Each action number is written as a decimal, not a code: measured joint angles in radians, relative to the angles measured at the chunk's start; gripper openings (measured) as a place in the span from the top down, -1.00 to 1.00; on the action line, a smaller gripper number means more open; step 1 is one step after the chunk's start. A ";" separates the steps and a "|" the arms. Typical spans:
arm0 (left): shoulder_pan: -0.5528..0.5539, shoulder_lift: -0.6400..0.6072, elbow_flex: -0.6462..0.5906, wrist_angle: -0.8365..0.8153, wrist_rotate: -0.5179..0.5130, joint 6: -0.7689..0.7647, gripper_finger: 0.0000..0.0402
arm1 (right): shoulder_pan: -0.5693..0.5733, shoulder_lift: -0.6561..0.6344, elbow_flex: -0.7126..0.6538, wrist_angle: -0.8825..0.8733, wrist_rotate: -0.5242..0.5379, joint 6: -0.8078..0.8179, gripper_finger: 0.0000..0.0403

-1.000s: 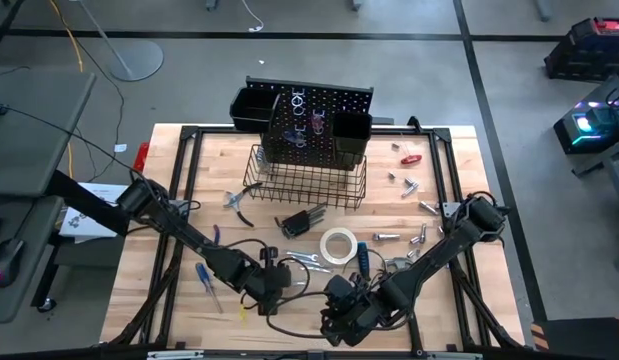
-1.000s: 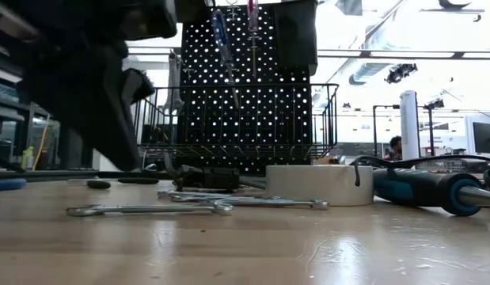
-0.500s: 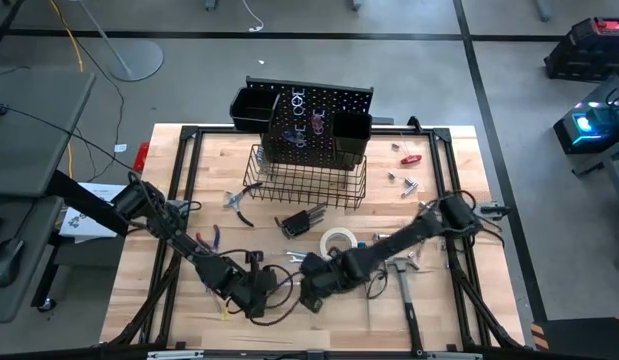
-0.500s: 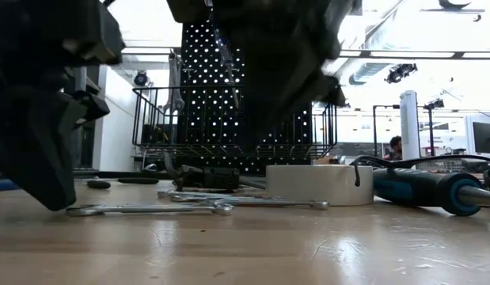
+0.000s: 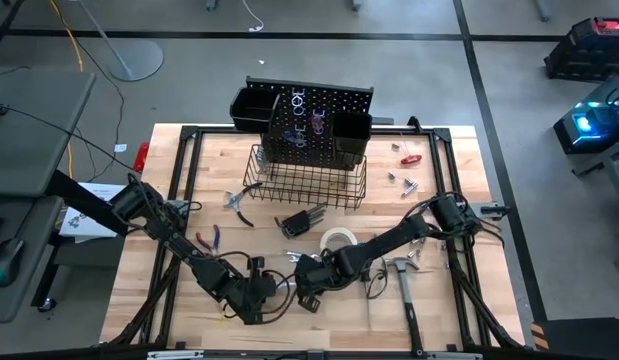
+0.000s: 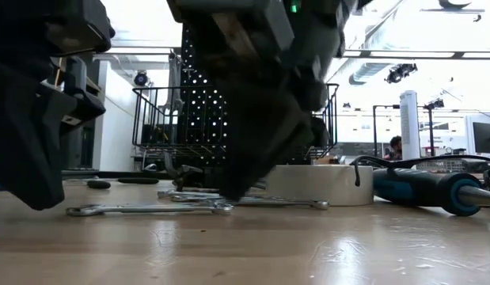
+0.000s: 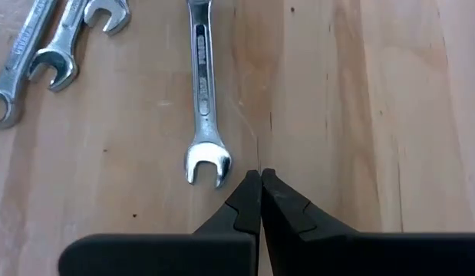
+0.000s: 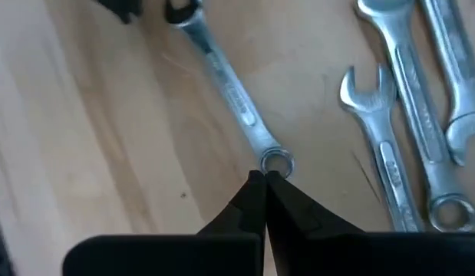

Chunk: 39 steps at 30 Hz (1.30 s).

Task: Hang tools onto peg board
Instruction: Hang the wrench on the peg board

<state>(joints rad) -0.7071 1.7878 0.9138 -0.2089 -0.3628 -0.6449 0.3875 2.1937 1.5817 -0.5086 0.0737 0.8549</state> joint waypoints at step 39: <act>-0.053 -0.159 -0.056 -0.348 -0.019 -0.222 1.00 | 0.074 -0.145 0.039 0.079 0.052 -0.021 1.00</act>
<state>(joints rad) -0.7604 1.6286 0.8574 -0.5570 -0.3820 -0.8674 0.4612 2.0485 1.6207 -0.4295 0.1255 0.8335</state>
